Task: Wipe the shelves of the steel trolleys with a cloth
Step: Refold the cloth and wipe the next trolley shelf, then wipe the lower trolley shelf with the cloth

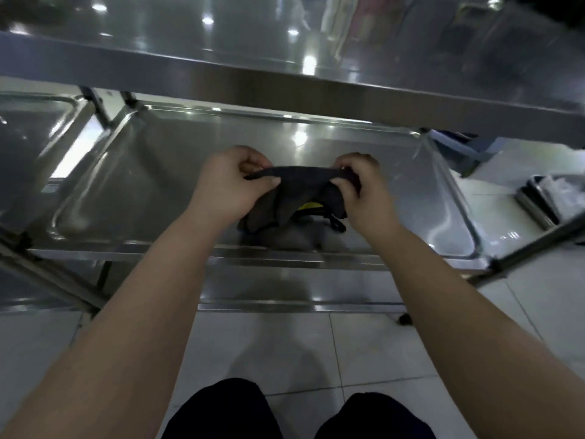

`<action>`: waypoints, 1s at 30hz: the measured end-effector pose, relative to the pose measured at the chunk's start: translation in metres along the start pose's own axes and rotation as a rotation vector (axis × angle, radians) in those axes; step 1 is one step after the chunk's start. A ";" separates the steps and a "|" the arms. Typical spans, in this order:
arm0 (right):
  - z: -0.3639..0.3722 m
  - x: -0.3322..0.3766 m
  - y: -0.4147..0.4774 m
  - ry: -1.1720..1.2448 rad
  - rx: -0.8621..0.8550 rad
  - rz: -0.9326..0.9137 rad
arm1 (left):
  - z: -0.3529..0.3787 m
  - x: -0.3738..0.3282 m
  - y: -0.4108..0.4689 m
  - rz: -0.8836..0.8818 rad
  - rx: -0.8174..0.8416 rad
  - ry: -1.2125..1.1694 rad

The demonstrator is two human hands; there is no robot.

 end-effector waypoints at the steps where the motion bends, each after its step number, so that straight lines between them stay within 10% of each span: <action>1: -0.018 0.000 -0.009 0.005 -0.039 0.005 | 0.008 -0.015 -0.005 0.033 0.018 -0.036; 10: -0.142 -0.018 -0.118 0.010 -0.182 0.267 | 0.121 -0.080 -0.069 0.018 0.328 -0.413; 18: -0.125 -0.152 -0.265 -0.106 -0.084 0.556 | 0.295 0.006 -0.170 -0.084 0.679 -0.066; 30: -0.072 -0.291 -0.270 -0.336 0.045 0.537 | 0.428 0.109 -0.176 -0.274 0.606 -0.101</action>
Point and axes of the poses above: each hand's wrist, its own y-axis towards the middle knuckle, its own z-axis out of the palm, x = y × z, the point moved 10 cm from there along y, towards the middle knuckle, and after that the axes turned 9 degrees about y, right-handed, at the moved point
